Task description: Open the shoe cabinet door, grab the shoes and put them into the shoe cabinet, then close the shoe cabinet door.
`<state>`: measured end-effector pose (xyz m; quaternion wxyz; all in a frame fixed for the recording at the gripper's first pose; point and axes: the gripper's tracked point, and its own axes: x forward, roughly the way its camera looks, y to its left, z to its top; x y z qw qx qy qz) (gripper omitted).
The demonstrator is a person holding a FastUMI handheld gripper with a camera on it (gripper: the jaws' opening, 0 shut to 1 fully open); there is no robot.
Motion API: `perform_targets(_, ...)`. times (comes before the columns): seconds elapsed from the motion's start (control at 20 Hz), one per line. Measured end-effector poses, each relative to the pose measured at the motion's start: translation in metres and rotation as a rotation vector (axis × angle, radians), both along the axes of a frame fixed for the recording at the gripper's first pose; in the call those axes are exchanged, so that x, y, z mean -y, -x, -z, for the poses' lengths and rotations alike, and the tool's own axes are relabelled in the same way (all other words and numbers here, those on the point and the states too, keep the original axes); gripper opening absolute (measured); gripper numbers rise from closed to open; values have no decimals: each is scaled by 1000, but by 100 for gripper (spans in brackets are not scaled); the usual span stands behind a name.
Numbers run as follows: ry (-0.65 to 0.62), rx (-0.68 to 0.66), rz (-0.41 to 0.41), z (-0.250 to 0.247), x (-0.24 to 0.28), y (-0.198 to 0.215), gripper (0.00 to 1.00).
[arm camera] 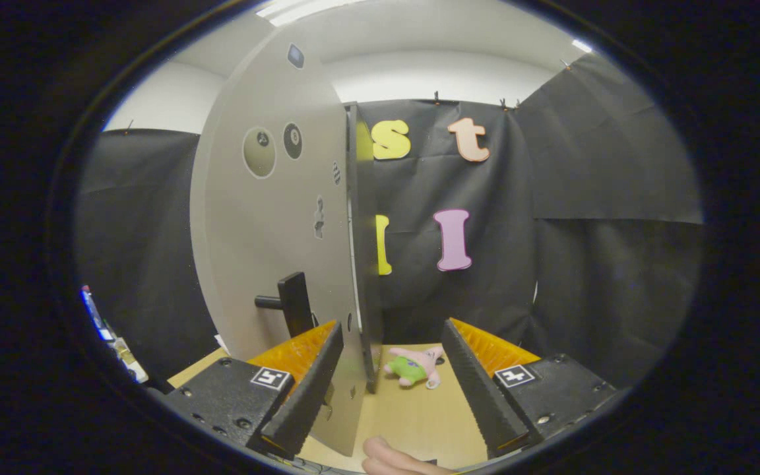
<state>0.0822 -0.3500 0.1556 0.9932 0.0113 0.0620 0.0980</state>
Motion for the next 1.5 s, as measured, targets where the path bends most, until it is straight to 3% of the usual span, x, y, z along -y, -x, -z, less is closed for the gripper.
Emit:
perform_targets(0.55, 3, -10, 82, 2, -49, 17, 94)
perform_targets(1.05, 14, -39, 46, 6, -139, 19, 94)
perform_targets(1.5, 42, -91, 23, 13, -234, -12, 95)
